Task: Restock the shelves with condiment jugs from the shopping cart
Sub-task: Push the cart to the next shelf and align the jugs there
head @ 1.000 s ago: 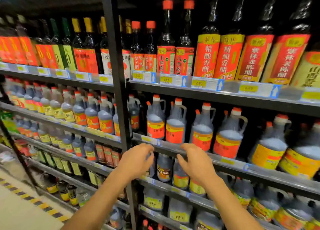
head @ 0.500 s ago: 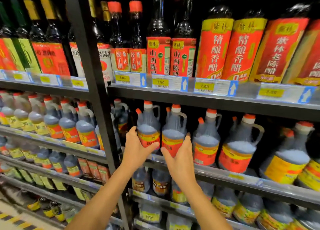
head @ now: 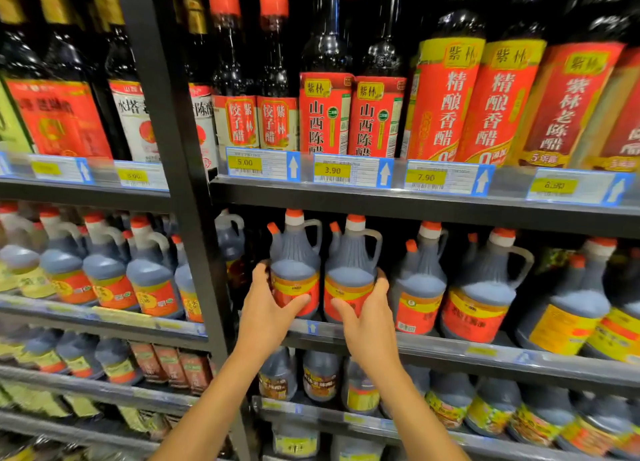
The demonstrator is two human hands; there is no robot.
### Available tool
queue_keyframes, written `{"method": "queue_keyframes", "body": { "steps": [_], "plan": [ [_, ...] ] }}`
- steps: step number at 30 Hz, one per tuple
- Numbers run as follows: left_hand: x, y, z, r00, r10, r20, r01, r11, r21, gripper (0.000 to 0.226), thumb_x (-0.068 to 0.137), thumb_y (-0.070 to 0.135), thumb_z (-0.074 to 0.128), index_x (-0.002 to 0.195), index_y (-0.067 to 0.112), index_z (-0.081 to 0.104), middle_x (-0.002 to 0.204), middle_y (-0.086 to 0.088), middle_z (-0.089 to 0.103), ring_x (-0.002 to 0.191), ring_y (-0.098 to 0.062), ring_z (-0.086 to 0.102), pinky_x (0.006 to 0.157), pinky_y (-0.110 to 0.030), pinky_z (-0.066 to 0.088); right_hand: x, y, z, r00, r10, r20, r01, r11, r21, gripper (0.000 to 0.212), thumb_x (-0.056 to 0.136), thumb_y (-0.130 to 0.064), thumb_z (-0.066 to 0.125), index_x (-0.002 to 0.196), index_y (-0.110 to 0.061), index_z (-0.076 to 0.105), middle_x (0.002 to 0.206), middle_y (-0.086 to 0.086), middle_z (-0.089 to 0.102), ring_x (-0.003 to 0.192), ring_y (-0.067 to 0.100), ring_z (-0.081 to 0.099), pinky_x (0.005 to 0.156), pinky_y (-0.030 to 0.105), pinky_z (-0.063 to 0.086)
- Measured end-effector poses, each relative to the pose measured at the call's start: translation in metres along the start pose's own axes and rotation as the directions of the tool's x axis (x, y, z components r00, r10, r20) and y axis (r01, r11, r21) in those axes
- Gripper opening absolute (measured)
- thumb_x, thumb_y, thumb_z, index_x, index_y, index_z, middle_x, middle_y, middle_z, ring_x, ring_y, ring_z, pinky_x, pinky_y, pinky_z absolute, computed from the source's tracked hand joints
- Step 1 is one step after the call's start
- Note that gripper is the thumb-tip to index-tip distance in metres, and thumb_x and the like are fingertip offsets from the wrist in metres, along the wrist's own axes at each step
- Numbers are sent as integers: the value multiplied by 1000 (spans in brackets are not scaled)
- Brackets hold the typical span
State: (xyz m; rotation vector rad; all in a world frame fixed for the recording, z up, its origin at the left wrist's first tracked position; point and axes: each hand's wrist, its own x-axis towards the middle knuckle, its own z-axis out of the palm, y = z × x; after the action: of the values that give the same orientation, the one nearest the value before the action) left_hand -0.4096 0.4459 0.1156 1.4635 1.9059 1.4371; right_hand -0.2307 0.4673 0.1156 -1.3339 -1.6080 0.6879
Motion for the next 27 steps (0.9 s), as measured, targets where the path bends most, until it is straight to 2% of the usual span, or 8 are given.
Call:
{"method": "queue_keyframes", "body": {
  "steps": [5,8,13,16,20,23,25,27],
  "plan": [
    [-1,-2,-3,999,14,36,-16,999,43,98,74,51,80,149,22,24,144,0,44,131,-21,50,106,-43,47,5,0,-5,1000,6,5,-6,994,-107,61,83,-53,76,119,-18,41,106,2,65,97,23,66,76,39,57],
    [0,-1,-3,1000,14,2,-14,995,100,96,74,49,81,148,18,28,140,-3,39,127,-25,51,104,-46,48,2,3,-1,999,-3,-41,-3,990,-142,68,83,-53,76,125,-12,42,111,4,61,104,25,63,83,45,56],
    [-2,-1,-3,1000,27,10,-28,990,135,92,82,46,76,153,15,25,148,-4,38,131,-26,49,104,-47,48,5,4,-6,997,-4,79,16,988,-151,59,94,-46,67,130,-11,39,103,5,63,89,20,63,58,21,40],
    [-9,4,-5,999,45,-12,-44,995,94,87,84,39,77,152,17,27,148,-4,40,131,-24,49,104,-44,48,4,1,-9,996,-2,88,17,985,-170,59,94,-47,66,132,-11,40,104,3,64,91,20,64,63,25,45],
    [-33,7,-10,972,225,-72,-213,967,143,56,88,24,72,134,17,41,129,3,42,120,-13,46,96,-22,39,-7,2,-16,995,-24,97,49,962,-269,47,98,-43,61,132,-15,46,103,0,64,88,20,63,72,32,51],
    [-49,11,-16,918,396,7,-387,892,235,33,89,19,67,117,19,50,116,8,45,109,-11,44,91,-25,39,-24,3,-31,984,-113,138,163,884,-438,55,101,-39,56,151,-20,40,124,-2,66,103,18,66,86,37,57],
    [-56,12,-18,891,444,101,-454,857,244,26,90,17,64,113,21,53,111,9,49,104,-11,46,87,-26,41,-38,1,-43,972,-175,160,235,798,-556,43,101,-33,57,141,-18,55,127,-1,65,115,21,63,88,36,56],
    [-59,14,-16,848,472,240,-525,810,261,18,91,20,62,108,23,57,104,10,54,97,-11,51,80,-26,44,-49,1,-54,952,-246,181,304,708,-638,26,96,-27,64,119,-17,69,112,0,68,105,24,66,78,37,58]
  ]
}}
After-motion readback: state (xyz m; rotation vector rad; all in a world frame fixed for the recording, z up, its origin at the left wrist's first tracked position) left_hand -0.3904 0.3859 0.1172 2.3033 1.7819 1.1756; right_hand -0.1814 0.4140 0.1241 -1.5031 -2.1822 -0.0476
